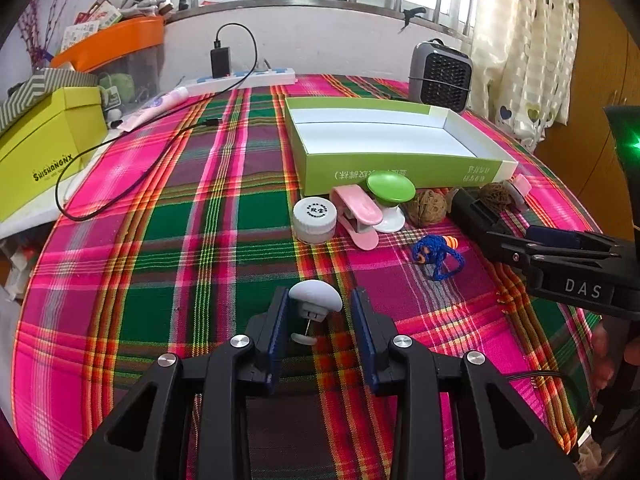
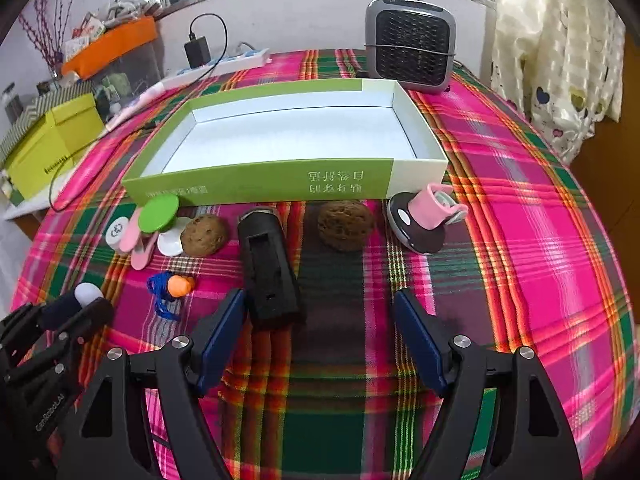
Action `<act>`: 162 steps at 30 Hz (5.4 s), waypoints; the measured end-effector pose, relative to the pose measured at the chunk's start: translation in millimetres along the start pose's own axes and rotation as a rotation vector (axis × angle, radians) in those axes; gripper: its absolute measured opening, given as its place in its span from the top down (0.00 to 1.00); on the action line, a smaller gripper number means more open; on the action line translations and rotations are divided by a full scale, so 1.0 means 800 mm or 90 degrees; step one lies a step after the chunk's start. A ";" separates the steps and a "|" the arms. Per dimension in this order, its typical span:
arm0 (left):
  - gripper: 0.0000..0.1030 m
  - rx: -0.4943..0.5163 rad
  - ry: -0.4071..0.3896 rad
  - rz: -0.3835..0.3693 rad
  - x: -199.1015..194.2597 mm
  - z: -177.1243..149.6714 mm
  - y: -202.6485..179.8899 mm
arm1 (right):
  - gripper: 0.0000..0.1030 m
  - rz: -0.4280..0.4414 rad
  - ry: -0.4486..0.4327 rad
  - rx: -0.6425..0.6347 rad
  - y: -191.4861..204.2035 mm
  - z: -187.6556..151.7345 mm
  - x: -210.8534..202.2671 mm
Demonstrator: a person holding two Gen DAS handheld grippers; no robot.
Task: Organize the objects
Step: 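Grasp the black rectangular device with the right gripper while the left holds the knob, then carry the knob and black device over the white box with both grippers, then open both grippers to drop the knob and black device into the box, then withdraw both tools from the box toward the white jar and pink clip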
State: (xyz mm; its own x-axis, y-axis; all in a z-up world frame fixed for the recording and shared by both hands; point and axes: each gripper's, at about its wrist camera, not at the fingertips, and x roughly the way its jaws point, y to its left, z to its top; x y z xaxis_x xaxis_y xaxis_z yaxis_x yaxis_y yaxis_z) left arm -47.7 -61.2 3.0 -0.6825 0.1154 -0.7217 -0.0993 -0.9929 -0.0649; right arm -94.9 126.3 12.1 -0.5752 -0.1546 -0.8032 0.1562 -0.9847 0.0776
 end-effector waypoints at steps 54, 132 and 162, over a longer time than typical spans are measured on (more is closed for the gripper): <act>0.77 -0.021 -0.008 -0.027 -0.009 0.045 -0.013 | 0.72 0.089 -0.033 -0.110 0.016 0.019 -0.007; 0.64 -0.023 0.077 -0.047 0.163 0.211 -0.011 | 0.58 0.067 0.031 -0.061 -0.002 0.171 0.118; 0.63 -0.037 0.015 -0.041 0.058 0.161 -0.004 | 0.54 0.084 -0.048 -0.036 -0.018 0.119 0.030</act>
State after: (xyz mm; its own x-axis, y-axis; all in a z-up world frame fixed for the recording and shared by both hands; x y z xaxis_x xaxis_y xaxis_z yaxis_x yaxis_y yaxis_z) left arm -172.4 -49.2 58.3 -0.6582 0.1792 -0.7312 -0.0997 -0.9835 -0.1512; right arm -187.0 128.9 47.9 -0.6055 -0.2897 -0.7413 0.2784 -0.9497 0.1438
